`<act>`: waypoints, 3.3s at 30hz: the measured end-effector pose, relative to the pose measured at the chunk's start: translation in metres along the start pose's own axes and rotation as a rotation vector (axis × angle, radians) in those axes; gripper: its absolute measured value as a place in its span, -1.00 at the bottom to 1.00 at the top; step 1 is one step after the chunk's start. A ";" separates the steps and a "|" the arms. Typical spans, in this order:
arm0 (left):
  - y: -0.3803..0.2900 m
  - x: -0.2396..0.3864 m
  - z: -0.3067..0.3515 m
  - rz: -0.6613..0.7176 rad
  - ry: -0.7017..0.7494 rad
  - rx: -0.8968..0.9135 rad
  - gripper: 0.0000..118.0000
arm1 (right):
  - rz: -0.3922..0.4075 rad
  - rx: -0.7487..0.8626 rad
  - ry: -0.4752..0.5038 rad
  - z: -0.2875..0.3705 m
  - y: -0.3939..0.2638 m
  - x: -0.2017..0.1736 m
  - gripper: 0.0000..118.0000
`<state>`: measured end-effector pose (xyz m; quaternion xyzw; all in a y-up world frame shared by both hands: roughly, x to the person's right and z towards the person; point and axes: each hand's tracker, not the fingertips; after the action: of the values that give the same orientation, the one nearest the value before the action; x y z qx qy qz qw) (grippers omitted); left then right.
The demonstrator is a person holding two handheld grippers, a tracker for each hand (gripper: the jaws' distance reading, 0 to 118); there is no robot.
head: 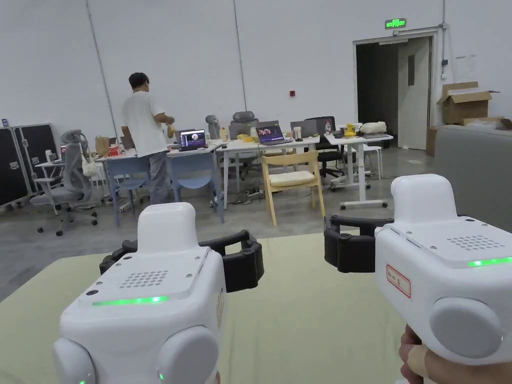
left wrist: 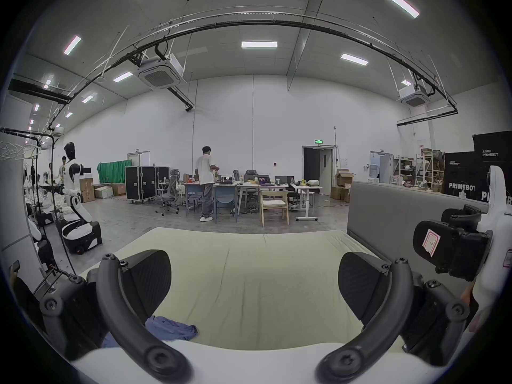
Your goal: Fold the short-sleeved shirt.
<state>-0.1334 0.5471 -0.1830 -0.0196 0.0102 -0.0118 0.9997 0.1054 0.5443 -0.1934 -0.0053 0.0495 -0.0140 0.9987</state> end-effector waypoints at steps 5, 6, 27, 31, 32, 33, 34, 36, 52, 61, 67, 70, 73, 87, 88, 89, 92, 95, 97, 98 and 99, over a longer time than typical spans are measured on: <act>-0.002 0.001 -0.001 0.003 0.003 -0.011 1.00 | 0.004 -0.013 -0.002 0.000 -0.003 -0.001 1.00; -0.003 0.001 -0.001 0.004 0.003 -0.013 1.00 | 0.003 -0.016 -0.001 0.000 -0.003 -0.001 1.00; -0.006 0.000 -0.004 0.010 -0.003 -0.035 1.00 | -0.006 -0.042 0.003 -0.003 -0.008 -0.004 1.00; -0.006 0.001 -0.003 0.007 0.000 -0.031 1.00 | 0.000 -0.041 0.004 -0.003 -0.008 -0.005 1.00; -0.005 0.000 -0.003 0.008 -0.001 -0.032 1.00 | 0.000 -0.041 0.005 -0.003 -0.008 -0.006 1.00; -0.005 0.000 -0.003 0.009 -0.002 -0.032 1.00 | 0.000 -0.041 0.006 -0.003 -0.008 -0.006 1.00; -0.005 0.000 -0.003 0.010 -0.004 -0.031 1.00 | 0.000 -0.040 0.007 -0.003 -0.008 -0.006 1.00; -0.005 0.000 -0.003 0.012 -0.002 -0.030 1.00 | -0.001 -0.037 0.008 -0.003 -0.007 -0.006 1.00; -0.002 0.003 -0.002 -0.002 -0.015 -0.027 1.00 | -0.007 -0.033 0.007 0.000 -0.005 -0.010 1.00; -0.003 0.002 0.000 0.009 -0.014 -0.031 1.00 | 0.004 -0.039 0.007 0.001 -0.006 -0.012 1.00; -0.003 0.002 0.002 0.007 -0.020 -0.033 1.00 | 0.005 -0.039 0.014 0.002 -0.006 -0.013 1.00; -0.003 0.003 0.002 0.001 -0.019 -0.031 1.00 | 0.004 -0.038 0.014 0.002 -0.005 -0.014 1.00; -0.002 0.003 0.003 -0.001 -0.019 -0.027 1.00 | 0.001 -0.037 0.016 0.002 -0.005 -0.013 1.00; -0.001 0.003 0.003 -0.003 -0.020 -0.021 1.00 | -0.004 -0.033 0.012 0.002 -0.005 -0.010 1.00; -0.001 0.003 0.003 -0.002 -0.020 -0.022 1.00 | -0.005 -0.032 0.012 0.002 -0.005 -0.010 1.00; 0.000 0.003 0.003 -0.001 -0.021 -0.022 1.00 | -0.005 -0.032 0.012 0.002 -0.005 -0.010 1.00; 0.000 0.003 0.003 0.000 -0.021 -0.021 1.00 | -0.002 -0.027 0.013 0.003 -0.005 -0.010 1.00; 0.000 0.003 0.002 0.001 -0.023 -0.021 1.00 | 0.004 -0.023 0.011 0.003 -0.005 -0.010 1.00; 0.000 0.003 0.002 0.001 -0.023 -0.022 1.00 | 0.008 -0.021 0.015 0.003 -0.005 -0.011 1.00; 0.000 0.003 0.003 0.002 -0.024 -0.021 1.00 | 0.010 -0.019 0.015 0.004 -0.005 -0.011 1.00; -0.001 0.004 0.003 0.002 -0.024 -0.021 1.00 | 0.011 -0.017 0.014 0.004 -0.005 -0.011 1.00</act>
<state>-0.1297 0.5465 -0.1804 -0.0305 -0.0019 -0.0103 0.9995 0.0944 0.5393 -0.1884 -0.0133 0.0566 -0.0081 0.9983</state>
